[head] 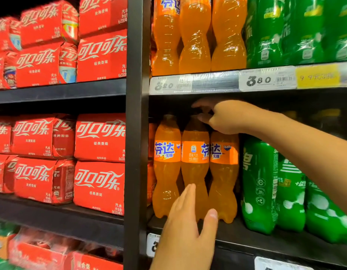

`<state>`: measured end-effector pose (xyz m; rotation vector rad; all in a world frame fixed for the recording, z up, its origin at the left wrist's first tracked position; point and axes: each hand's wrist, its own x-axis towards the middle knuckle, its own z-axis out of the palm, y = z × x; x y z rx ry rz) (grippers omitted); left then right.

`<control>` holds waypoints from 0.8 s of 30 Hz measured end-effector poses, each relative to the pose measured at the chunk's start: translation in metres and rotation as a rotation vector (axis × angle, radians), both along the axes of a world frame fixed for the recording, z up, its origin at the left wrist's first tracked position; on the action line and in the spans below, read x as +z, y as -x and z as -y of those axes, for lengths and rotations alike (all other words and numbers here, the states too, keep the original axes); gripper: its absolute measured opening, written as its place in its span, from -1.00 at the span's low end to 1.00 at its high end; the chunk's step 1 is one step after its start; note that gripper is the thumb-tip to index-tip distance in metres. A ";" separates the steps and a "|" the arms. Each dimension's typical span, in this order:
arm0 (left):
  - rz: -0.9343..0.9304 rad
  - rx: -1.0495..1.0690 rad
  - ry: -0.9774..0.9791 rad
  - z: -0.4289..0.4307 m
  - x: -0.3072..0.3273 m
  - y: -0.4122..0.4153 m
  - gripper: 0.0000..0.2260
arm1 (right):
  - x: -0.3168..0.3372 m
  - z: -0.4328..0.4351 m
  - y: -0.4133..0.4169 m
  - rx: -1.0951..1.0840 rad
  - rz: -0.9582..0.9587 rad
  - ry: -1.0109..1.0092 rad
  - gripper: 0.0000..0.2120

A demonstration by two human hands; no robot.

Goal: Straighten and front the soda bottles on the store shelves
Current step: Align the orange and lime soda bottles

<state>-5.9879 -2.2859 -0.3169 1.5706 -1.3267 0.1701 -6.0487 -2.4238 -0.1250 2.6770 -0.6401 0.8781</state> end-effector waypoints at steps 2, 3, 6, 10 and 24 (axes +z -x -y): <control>0.066 0.058 -0.055 0.015 -0.015 -0.010 -0.41 | 0.002 0.002 -0.002 -0.004 0.005 -0.020 -0.59; 0.076 0.052 -0.091 0.018 -0.018 -0.012 -0.39 | 0.002 0.003 -0.003 -0.012 0.007 -0.027 -0.60; 0.050 0.071 -0.100 0.017 -0.024 -0.016 -0.37 | 0.002 0.005 -0.009 -0.021 0.031 -0.021 -0.62; 0.198 0.061 -0.033 0.016 -0.025 -0.013 -0.50 | 0.003 0.007 -0.015 -0.062 0.064 -0.011 -0.61; 0.402 0.009 0.020 0.020 -0.020 0.001 -0.49 | 0.002 -0.002 0.022 -0.199 0.007 0.165 -0.60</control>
